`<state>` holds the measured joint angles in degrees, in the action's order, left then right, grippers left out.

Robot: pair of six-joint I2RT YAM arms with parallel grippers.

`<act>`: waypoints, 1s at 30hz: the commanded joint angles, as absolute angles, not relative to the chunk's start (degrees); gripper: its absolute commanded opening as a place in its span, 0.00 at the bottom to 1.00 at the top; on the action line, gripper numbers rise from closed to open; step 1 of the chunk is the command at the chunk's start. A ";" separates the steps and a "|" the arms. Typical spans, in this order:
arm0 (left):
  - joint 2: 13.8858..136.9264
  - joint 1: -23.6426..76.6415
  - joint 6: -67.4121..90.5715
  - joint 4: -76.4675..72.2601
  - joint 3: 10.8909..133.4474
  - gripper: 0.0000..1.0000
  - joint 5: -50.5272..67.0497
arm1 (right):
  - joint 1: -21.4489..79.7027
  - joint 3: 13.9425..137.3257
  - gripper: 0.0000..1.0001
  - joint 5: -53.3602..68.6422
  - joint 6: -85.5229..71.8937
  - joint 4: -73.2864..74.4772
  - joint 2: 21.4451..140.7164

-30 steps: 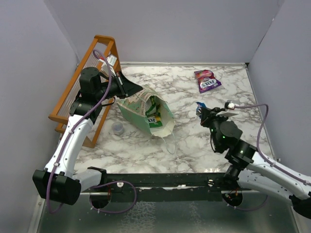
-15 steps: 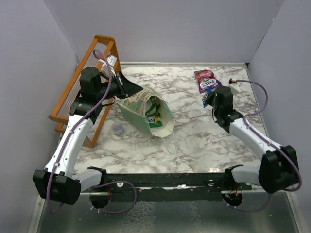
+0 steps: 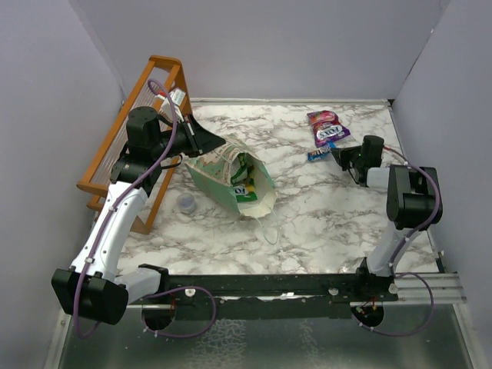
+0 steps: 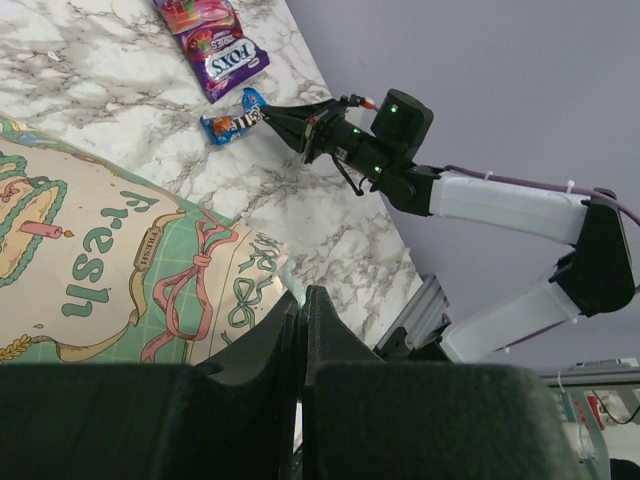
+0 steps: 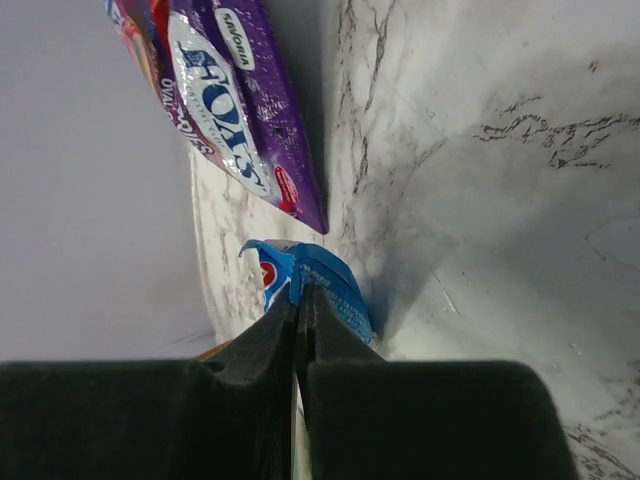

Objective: Take the snacks out of the paper bag
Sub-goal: Place the snack at the center of the board, then take out the snack from the paper bag.

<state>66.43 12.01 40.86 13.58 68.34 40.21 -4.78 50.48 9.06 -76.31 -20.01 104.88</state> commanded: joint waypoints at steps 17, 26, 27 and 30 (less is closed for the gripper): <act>64.70 11.60 38.45 15.07 68.73 0.00 40.65 | -11.16 37.30 0.70 18.35 -60.65 -24.36 93.09; 62.97 11.54 38.73 14.99 66.71 0.00 39.52 | 0.12 23.06 0.69 20.23 -44.94 -17.98 68.96; 62.98 11.57 38.75 14.97 66.65 0.00 39.55 | 2.39 21.48 0.69 21.99 -42.48 -18.91 66.65; 62.98 11.60 38.54 15.08 66.69 0.00 39.55 | 8.88 18.61 0.69 25.47 -37.36 -16.77 60.82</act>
